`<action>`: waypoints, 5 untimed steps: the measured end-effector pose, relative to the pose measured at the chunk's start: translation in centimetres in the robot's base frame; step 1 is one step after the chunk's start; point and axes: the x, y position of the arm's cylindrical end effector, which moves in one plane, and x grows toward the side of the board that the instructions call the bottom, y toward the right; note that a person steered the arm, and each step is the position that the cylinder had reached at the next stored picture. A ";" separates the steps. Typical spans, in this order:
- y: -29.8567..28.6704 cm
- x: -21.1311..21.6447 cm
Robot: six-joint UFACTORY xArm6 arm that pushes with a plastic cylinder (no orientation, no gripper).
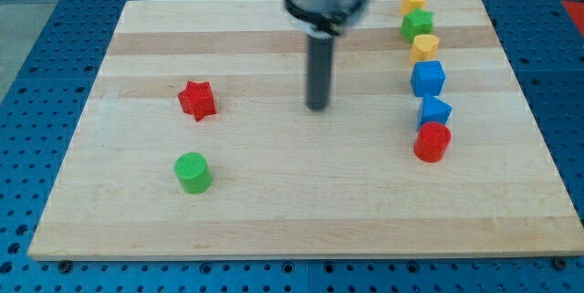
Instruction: Move red star towards red circle
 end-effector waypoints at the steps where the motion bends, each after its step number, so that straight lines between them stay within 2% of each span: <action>1: -6.9 -4.2; 2: -13.9 -4.0; 3: -17.2 -1.1; 4: -17.1 1.0; 5: -13.9 2.1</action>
